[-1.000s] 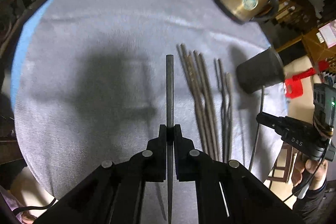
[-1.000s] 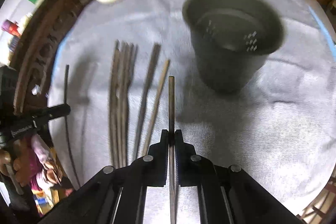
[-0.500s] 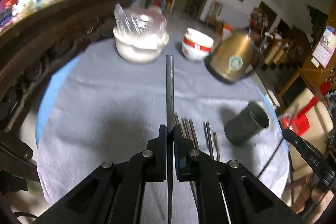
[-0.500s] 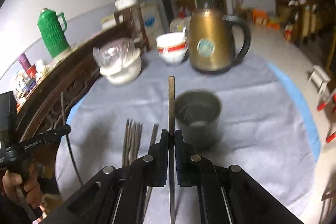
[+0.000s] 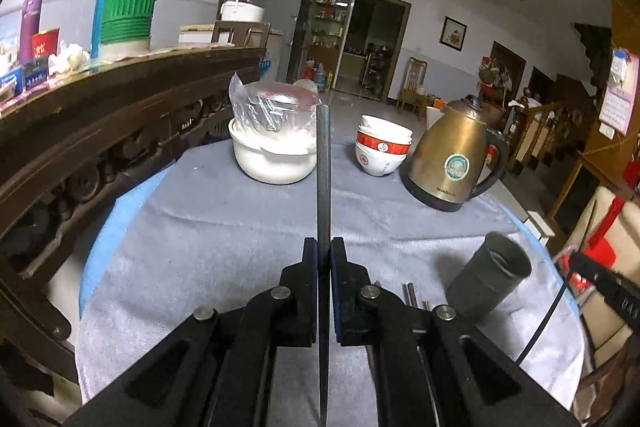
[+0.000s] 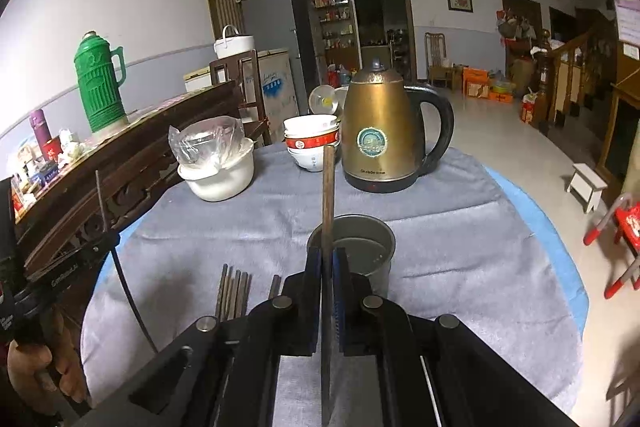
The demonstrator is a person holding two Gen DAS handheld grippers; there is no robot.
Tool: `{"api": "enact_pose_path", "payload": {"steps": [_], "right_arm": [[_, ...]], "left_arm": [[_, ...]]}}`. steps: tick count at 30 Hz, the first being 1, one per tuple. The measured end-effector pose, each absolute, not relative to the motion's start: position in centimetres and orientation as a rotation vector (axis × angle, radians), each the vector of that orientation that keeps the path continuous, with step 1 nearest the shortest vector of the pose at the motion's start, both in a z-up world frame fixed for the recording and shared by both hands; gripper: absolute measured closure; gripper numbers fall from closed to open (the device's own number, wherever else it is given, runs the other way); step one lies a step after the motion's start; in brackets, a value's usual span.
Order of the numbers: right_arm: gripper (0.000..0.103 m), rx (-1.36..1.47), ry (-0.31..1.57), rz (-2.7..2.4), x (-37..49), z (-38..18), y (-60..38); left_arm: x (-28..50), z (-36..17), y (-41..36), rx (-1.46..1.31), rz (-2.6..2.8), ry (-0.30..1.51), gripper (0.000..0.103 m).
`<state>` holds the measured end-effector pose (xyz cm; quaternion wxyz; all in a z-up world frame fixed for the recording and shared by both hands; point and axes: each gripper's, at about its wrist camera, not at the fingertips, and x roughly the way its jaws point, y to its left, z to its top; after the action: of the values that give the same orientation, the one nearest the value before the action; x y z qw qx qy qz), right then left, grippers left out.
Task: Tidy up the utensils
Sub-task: 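Lift both held chopsticks upright off the table toward the grey cup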
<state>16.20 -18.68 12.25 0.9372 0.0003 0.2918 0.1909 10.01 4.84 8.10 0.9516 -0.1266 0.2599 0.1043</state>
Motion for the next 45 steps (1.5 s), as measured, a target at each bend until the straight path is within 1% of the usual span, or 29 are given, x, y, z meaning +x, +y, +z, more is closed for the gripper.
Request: {"api": "enact_pose_path", "payload": {"steps": [10,18,38,45], "right_arm": [[0.097,-0.011,0.602,0.402,14.6,12.2,-19.0],[0.097,0.004,0.599,0.411,12.6,12.4,-19.8],[0.097,0.004,0.570,0.390,6.4,12.6,-21.9],[0.097,0.026,0.554,0.373,5.8,12.5,-22.8]], "left_arm": [[5.5,8.9,4.4,-0.211,0.203,0.468,0.096],[2.4,9.4,4.7,-0.255,0.182,0.463,0.096],[-2.0,9.2,4.0,-0.272,0.161,0.459,0.096],[-2.2,9.2,3.8,-0.274,0.156,0.459,0.096]]}}
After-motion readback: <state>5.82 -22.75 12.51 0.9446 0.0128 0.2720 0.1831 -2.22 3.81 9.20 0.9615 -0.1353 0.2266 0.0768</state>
